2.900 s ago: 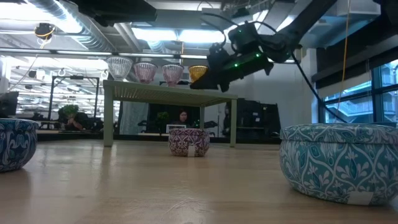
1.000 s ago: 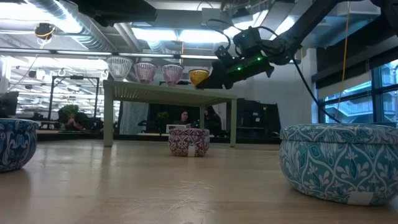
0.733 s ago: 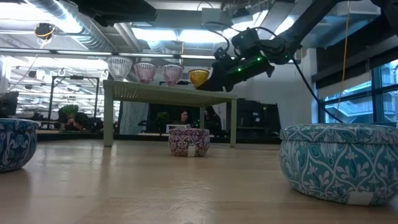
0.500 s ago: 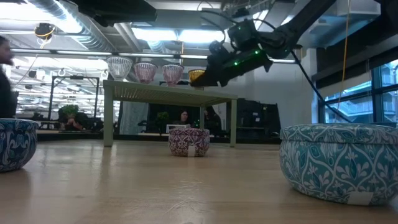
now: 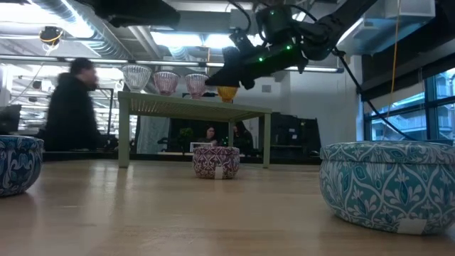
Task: Pick & Place candle stick holders
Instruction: Adjust the right pink candle holder on the shelf
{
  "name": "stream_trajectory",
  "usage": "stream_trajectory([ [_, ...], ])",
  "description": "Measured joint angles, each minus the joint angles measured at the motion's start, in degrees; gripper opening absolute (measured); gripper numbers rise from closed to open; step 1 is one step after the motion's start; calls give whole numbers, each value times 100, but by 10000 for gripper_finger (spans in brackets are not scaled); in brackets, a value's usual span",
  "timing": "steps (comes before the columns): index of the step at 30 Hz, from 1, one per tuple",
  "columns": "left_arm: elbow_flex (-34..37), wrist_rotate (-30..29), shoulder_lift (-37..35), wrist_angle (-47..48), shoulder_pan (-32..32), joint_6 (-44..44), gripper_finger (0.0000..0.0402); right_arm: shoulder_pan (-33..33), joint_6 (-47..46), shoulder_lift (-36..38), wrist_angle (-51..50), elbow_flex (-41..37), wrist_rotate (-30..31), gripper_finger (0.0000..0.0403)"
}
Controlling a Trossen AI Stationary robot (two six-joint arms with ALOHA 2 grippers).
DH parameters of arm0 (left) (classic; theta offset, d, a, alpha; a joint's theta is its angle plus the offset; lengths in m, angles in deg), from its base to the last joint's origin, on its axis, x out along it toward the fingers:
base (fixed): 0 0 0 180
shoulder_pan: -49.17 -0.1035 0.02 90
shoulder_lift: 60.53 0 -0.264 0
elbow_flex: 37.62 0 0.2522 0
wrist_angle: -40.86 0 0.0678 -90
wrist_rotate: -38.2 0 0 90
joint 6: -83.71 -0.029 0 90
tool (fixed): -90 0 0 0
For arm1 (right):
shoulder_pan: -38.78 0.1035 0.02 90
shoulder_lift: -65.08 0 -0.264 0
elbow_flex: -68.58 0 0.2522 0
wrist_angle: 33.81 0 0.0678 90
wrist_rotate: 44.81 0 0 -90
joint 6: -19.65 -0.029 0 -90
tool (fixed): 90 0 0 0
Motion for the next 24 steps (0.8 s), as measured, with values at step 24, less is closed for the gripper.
stream_trajectory([
  [24,-662,-2483,-736,64,275,-1171,88,61,-311,-871,-235,848,89,0],
])
